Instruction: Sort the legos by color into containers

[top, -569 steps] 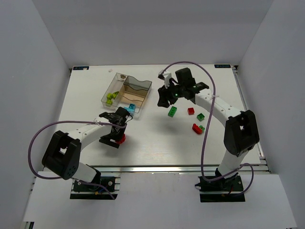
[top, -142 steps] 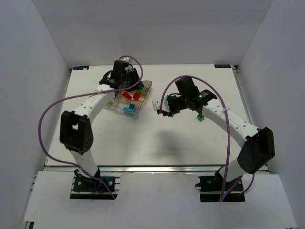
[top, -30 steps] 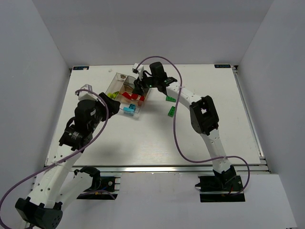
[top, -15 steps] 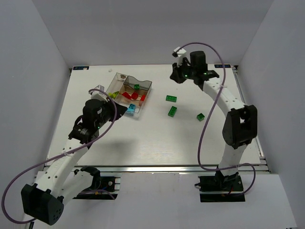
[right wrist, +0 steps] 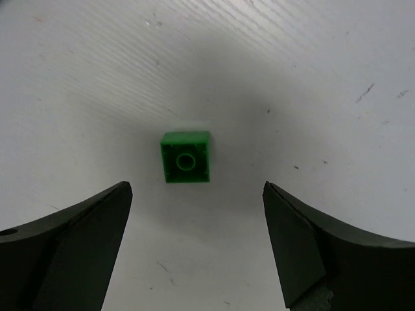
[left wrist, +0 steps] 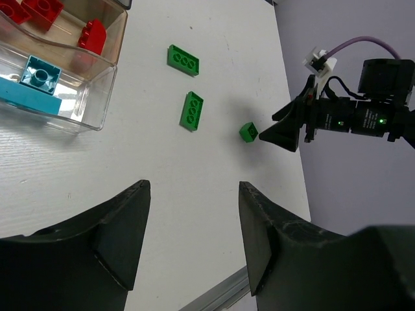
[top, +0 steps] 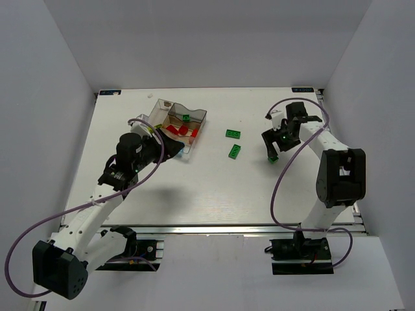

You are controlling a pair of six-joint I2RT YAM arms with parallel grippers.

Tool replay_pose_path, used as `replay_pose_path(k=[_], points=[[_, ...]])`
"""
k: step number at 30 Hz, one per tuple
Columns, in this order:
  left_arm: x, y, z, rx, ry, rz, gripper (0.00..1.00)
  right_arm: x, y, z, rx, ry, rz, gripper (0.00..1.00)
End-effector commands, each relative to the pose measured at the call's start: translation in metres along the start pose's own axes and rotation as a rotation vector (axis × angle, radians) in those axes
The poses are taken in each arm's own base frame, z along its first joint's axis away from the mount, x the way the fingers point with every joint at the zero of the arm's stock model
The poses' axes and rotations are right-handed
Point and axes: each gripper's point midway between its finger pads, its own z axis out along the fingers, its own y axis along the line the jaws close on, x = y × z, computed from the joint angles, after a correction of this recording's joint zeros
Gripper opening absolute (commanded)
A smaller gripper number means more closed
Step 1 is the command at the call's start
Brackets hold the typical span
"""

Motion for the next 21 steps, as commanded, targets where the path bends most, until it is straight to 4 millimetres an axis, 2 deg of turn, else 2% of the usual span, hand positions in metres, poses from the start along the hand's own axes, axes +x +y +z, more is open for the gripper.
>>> replay_pose_path(k=[1,4,8,17,19,21], points=[[0.001,-0.007,-0.002,0.042,-0.004,0.014,0.66,0.004,-0.014,-0.006,0.074,0.007,-0.081,0.87],[0.004,-0.006,-0.003,0.042,-0.002,0.008,0.67,0.013,-0.016,0.007,0.052,0.048,-0.091,0.80],[0.005,-0.003,-0.008,0.033,-0.013,-0.003,0.67,0.012,-0.012,0.019,0.011,0.061,-0.091,0.72],[0.012,0.004,-0.014,0.012,-0.006,-0.021,0.67,0.020,-0.003,0.038,-0.053,0.092,-0.071,0.67],[0.012,0.004,-0.013,0.014,-0.008,-0.020,0.67,0.023,-0.004,0.043,-0.056,0.094,-0.065,0.64],[0.012,0.005,-0.011,0.013,-0.005,-0.021,0.67,0.022,-0.003,0.046,-0.058,0.093,-0.070,0.54]])
